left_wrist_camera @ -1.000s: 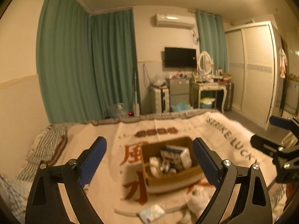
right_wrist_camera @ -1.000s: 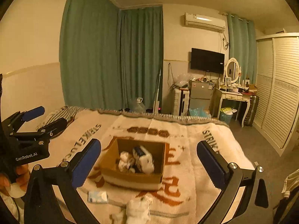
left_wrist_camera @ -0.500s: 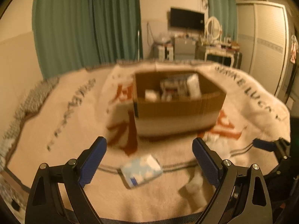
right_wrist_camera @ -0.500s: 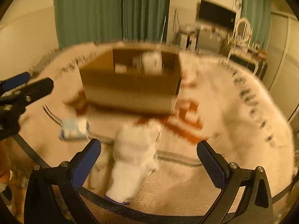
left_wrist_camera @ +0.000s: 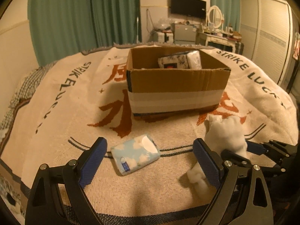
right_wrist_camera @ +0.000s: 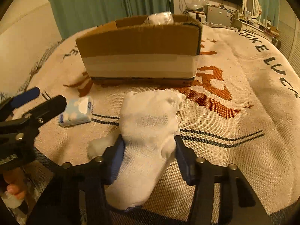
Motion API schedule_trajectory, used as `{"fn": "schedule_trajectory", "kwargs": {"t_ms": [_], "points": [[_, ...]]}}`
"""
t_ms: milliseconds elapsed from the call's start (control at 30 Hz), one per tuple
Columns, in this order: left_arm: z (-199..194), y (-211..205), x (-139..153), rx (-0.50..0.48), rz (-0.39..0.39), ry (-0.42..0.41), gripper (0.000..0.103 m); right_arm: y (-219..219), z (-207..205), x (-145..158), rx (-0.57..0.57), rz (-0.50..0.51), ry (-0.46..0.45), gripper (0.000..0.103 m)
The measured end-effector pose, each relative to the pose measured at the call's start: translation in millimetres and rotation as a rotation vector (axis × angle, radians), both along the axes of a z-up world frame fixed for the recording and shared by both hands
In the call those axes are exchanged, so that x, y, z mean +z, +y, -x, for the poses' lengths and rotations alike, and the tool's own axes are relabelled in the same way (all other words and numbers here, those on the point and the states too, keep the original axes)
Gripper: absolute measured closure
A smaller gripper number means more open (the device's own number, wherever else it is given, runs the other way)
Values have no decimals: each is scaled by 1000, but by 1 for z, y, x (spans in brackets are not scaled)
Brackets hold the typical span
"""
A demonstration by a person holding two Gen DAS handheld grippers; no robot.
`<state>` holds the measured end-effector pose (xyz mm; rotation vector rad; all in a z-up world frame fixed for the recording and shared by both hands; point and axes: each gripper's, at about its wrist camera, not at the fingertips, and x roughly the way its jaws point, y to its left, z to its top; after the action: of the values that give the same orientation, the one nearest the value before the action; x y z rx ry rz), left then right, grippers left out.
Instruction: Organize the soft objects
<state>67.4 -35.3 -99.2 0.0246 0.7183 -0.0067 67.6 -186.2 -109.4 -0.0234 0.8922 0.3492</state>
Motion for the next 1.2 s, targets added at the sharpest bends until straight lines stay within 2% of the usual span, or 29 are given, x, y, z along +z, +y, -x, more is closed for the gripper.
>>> {"fn": "schedule_trajectory", "kwargs": {"t_ms": [100, 233, 467, 500, 633, 700, 833, 967, 1200], "points": [[2, -2, 3, -10, 17, -4, 9, -9, 9, 15, -15, -21, -35, 55], [2, -12, -6, -35, 30, 30, 9, -22, 17, 29, -46, -5, -74, 56], [-3, -35, -41, -92, 35, 129, 12, -40, 17, 17, -100, 55, -48, 55], [-4, -37, -44, -100, 36, 140, 19, -41, 16, 14, -101, 53, -40, 55], [-7, -43, -59, -130, 38, 181, 29, -43, 13, 7, -95, 48, -20, 55], [-7, -45, -65, -151, 38, 193, 51, -41, 13, 6, -90, 48, -20, 55], [-1, -47, -65, -196, 45, 182, 70, -37, 14, 5, -82, 52, -17, 55], [5, -46, -57, -202, 33, 165, 72, -35, 18, 8, -80, 56, -26, 56], [21, -34, -20, -218, 89, 97, 72, -33, 29, 25, -82, 47, -54, 56]]}}
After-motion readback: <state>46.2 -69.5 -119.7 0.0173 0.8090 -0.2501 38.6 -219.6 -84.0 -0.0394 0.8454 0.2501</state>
